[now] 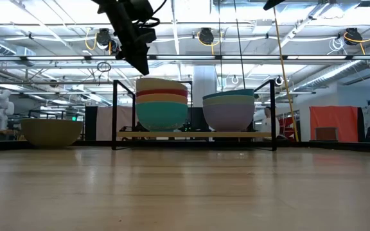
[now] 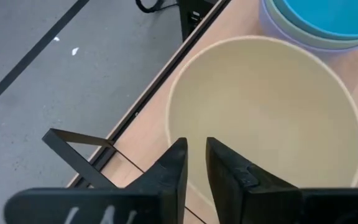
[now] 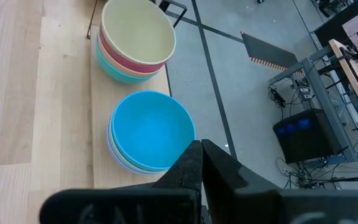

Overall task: Place and stack bowls onto a shelf
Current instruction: Stack the brown bowl on top of the red bowl on the shelf, then stack the gray bowl on top of the blue bowl on the shelf

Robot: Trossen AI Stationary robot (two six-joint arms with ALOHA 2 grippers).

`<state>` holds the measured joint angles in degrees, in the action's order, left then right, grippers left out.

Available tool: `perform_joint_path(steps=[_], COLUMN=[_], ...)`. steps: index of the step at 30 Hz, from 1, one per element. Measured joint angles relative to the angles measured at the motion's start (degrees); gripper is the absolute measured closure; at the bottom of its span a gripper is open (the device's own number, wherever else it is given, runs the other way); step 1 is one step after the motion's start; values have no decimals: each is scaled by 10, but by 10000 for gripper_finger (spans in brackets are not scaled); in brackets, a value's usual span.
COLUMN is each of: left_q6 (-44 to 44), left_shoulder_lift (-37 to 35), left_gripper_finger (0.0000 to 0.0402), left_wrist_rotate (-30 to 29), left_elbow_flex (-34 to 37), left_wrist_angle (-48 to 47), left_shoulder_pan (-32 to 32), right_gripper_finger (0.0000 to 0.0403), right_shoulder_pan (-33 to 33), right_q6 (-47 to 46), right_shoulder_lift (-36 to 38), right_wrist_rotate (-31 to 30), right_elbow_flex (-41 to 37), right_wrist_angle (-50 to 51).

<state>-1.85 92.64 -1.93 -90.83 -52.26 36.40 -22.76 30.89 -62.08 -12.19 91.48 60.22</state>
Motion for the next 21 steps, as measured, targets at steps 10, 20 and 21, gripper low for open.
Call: perform_joint_path(steps=[10, 20, 21], left_q6=[-7, 53, 67], left_shoulder_lift=[-2, -74, -83], left_gripper_finger=[325, 324, 324], left_wrist_rotate=[0, -48, -57], left_elbow_flex=[-14, -81, -83], left_wrist_angle=[12, -90, -109], left_shoulder_pan=[-2, -14, -16], right_gripper_finger=[403, 403, 403], right_shoulder_pan=[0, 0, 0], right_q6=[0, 12, 15], right_shoulder_lift=[0, -12, -16], right_wrist_rotate=[0, 2, 2], right_elbow_flex=[0, 0, 0], right_wrist_angle=[0, -16, -25])
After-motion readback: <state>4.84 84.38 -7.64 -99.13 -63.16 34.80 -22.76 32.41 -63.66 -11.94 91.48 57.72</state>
